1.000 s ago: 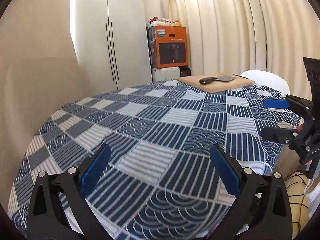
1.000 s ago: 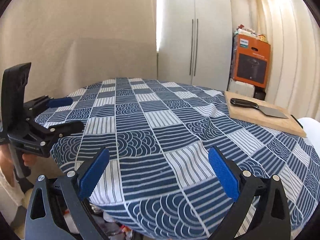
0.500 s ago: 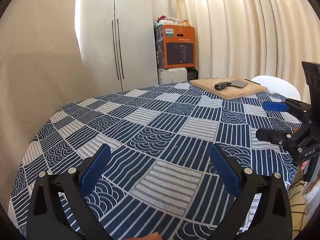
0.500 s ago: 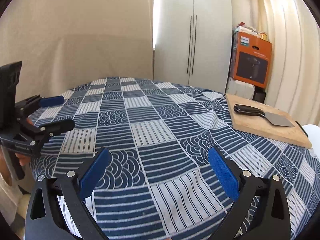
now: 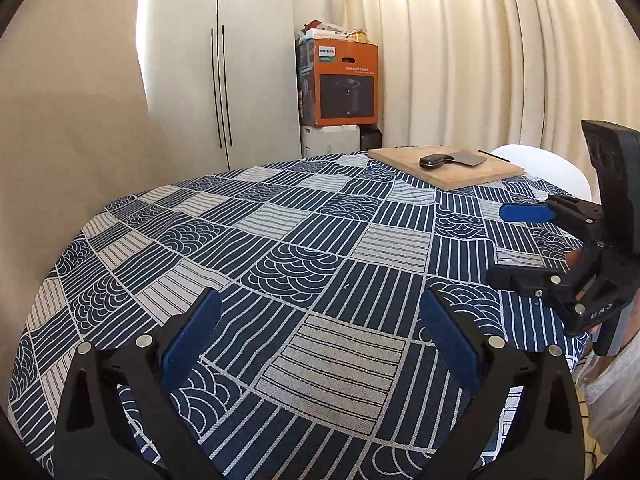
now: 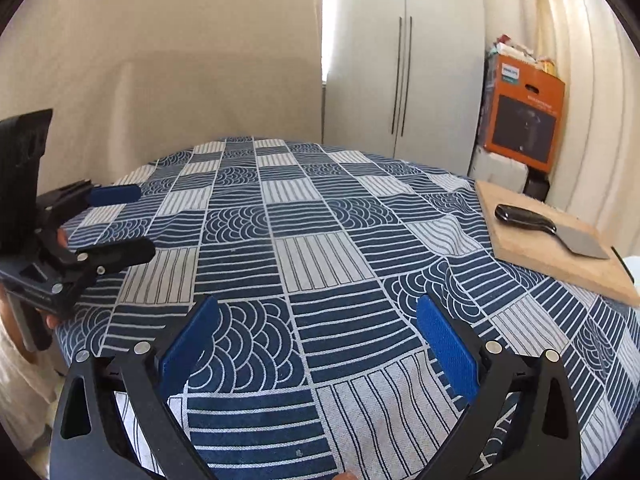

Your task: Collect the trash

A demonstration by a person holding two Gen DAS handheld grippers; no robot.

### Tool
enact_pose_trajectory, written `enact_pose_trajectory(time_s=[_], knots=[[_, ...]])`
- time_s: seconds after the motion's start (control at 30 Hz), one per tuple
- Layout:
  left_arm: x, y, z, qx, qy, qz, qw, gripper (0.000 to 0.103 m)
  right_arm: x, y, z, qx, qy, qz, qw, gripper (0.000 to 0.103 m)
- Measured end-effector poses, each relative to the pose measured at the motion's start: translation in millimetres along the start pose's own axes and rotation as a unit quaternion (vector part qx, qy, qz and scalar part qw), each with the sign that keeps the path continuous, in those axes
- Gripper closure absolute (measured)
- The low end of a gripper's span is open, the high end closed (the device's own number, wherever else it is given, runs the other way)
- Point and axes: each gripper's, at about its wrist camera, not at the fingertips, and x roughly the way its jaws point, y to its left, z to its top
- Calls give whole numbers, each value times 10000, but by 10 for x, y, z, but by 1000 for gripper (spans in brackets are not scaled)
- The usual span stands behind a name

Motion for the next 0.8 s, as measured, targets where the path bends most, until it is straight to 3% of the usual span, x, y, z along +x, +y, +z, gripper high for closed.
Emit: enact_pose_trajectory(time_s=[0.8], knots=[[-16, -31, -18, 128, -85, -32, 9999, 6, -126, 26, -29, -78, -318, -47, 9995, 8]])
